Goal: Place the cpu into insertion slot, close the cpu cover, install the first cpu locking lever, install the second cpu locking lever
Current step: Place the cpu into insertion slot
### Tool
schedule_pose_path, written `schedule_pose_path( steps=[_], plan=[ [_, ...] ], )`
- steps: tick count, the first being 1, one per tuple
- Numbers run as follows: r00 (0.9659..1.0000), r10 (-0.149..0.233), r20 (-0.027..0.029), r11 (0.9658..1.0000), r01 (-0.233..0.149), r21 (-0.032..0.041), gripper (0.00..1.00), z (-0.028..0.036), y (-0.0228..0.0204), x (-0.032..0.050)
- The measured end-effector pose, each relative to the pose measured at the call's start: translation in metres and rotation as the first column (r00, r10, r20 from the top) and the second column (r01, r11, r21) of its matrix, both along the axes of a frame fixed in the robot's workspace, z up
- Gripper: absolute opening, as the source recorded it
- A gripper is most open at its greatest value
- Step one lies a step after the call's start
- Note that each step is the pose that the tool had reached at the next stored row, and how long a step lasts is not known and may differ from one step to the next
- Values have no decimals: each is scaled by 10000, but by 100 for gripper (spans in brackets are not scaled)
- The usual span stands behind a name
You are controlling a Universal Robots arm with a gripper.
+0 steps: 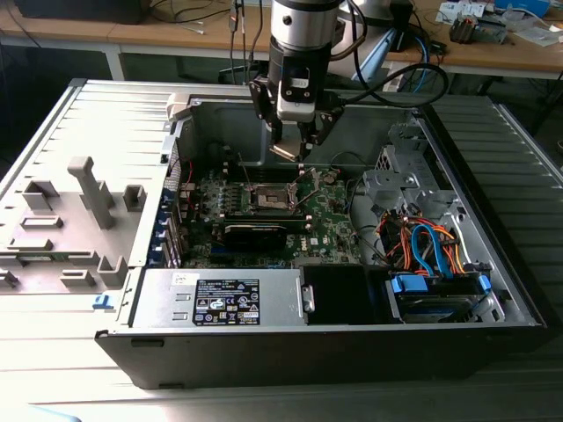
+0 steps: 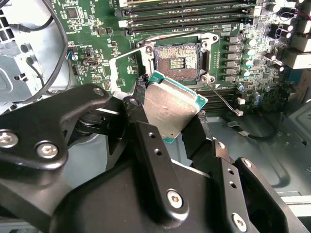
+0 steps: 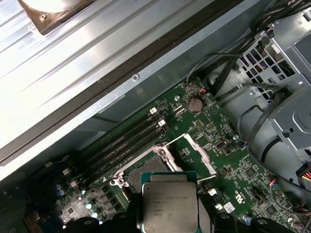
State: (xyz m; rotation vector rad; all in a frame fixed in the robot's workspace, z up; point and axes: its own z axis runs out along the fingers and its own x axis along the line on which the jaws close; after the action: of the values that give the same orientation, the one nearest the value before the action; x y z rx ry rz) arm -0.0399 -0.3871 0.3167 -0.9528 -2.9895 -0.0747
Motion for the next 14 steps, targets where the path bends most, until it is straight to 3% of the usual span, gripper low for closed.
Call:
schedule_pose_path(
  steps=[14],
  plan=[
    [9992,-394,0,9992,394,0,55,-6,0,0]
  ],
)
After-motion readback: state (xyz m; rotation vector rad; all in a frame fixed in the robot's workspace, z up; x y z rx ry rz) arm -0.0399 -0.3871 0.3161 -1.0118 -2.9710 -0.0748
